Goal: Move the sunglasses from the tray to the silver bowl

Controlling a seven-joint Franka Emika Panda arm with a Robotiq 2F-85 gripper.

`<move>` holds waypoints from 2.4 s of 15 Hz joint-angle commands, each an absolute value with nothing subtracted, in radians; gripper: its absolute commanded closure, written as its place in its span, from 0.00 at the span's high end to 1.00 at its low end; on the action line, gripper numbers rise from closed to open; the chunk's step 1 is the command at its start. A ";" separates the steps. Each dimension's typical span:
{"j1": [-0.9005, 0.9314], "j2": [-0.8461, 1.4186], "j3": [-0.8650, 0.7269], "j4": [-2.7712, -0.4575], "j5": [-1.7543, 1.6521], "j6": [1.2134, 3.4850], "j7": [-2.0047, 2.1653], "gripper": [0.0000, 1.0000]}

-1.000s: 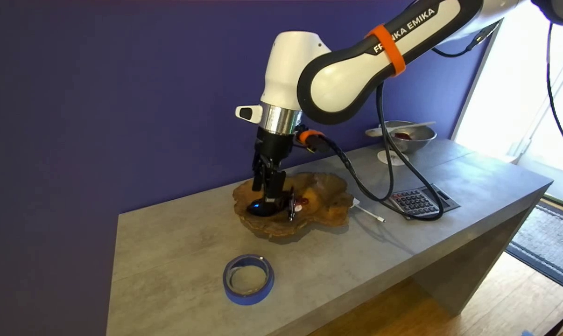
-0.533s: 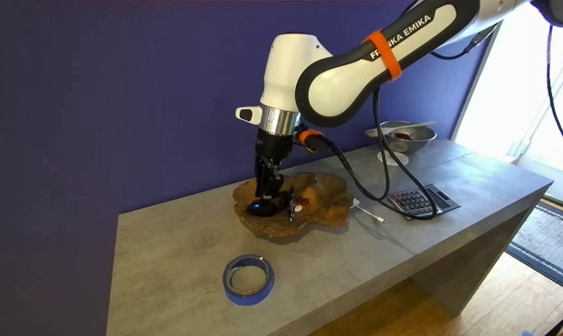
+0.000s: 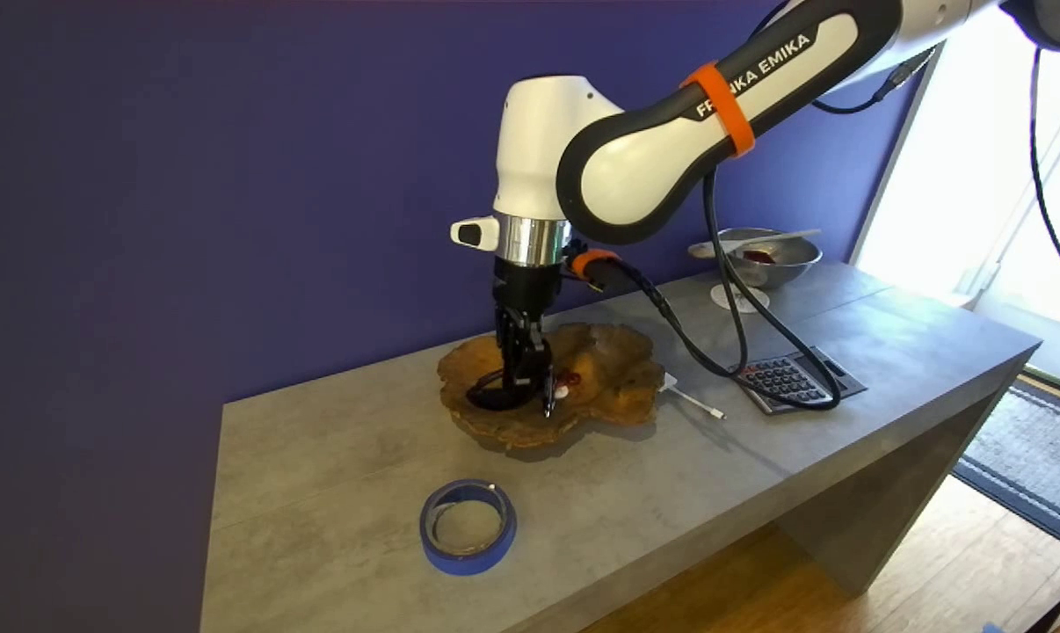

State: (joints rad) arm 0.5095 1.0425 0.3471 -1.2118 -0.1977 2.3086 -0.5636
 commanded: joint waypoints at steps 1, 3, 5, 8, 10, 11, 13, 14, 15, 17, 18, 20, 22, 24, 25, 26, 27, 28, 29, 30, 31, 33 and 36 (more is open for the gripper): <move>0.533 1.064 0.332 -1.172 -0.216 2.288 -0.559 0.01; 0.536 1.058 0.325 -1.174 -0.221 2.291 -0.553 0.00; 0.536 1.046 0.317 -1.188 -0.225 2.313 -0.549 0.01; 0.541 1.032 0.313 -1.192 -0.227 2.306 -0.548 0.01; 0.540 0.974 0.323 -1.225 -0.227 2.264 -0.558 0.01; 0.538 0.942 0.330 -1.248 -0.228 2.263 -0.563 0.01; 0.532 0.847 0.349 -1.309 -0.221 2.213 -0.569 0.01; 0.537 0.795 0.344 -1.342 -0.226 2.167 -0.547 0.01; 0.542 0.749 0.335 -1.366 -0.232 2.126 -0.524 0.01; 0.534 0.630 0.310 -1.473 -0.228 2.056 -0.425 0.01; 0.527 0.585 0.306 -1.510 -0.222 2.032 -0.384 0.01; 0.512 0.505 0.294 -1.598 -0.205 2.009 -0.296 0.01; 0.497 0.426 0.282 -1.695 -0.196 2.018 -0.204 0.01; 0.470 0.360 0.284 -1.787 -0.193 2.041 -0.107 0.01; 0.480 0.471 0.301 -1.635 -0.214 1.996 -0.186 0.01; 0.473 0.454 0.302 -1.657 -0.215 1.995 -0.176 0.05; 0.472 0.453 0.302 -1.656 -0.215 1.995 -0.179 0.05; 0.473 0.456 0.303 -1.653 -0.215 1.995 -0.179 0.05; 0.474 0.462 0.303 -1.648 -0.214 1.995 -0.179 0.05; 0.475 0.467 0.304 -1.645 -0.214 1.995 -0.179 0.05; 0.475 0.469 0.303 -1.645 -0.214 1.995 -0.179 0.05; 0.446 0.445 0.293 -1.679 -0.197 2.008 -0.183 0.01; 0.355 0.348 0.281 -1.820 -0.150 1.961 -0.240 0.01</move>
